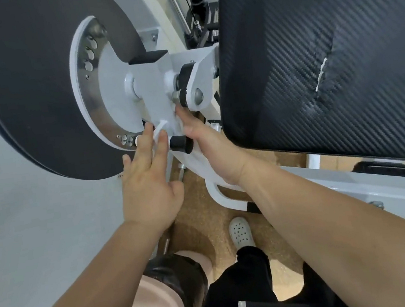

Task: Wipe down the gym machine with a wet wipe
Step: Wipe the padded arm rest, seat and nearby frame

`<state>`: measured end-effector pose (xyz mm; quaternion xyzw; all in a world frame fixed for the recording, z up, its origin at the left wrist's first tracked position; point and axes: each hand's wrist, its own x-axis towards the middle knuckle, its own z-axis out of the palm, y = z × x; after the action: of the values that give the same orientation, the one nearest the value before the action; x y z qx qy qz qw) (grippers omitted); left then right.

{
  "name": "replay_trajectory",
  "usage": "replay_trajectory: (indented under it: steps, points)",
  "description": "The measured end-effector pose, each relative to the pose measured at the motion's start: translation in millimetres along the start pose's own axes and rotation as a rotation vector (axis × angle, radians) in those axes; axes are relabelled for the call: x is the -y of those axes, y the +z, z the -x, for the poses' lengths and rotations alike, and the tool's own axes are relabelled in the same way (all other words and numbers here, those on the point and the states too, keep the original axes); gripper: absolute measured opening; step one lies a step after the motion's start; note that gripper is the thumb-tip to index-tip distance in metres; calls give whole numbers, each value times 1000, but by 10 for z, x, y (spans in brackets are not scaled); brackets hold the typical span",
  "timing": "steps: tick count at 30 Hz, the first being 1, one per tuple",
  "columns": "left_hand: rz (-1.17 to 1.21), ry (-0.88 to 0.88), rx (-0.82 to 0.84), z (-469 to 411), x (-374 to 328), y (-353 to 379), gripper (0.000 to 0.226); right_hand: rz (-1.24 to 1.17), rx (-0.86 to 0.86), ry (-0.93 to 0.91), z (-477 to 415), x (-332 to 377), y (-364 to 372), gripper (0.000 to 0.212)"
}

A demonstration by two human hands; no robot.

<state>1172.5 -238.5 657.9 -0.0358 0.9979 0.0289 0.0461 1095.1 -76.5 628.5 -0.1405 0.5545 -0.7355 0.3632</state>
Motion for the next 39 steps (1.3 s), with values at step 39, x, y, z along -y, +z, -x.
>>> replay_trajectory:
  steps: [39]
  points:
    - [296, 458, -94, -93, 738, 311, 79, 1962, -430, 281, -575, 492, 893, 94]
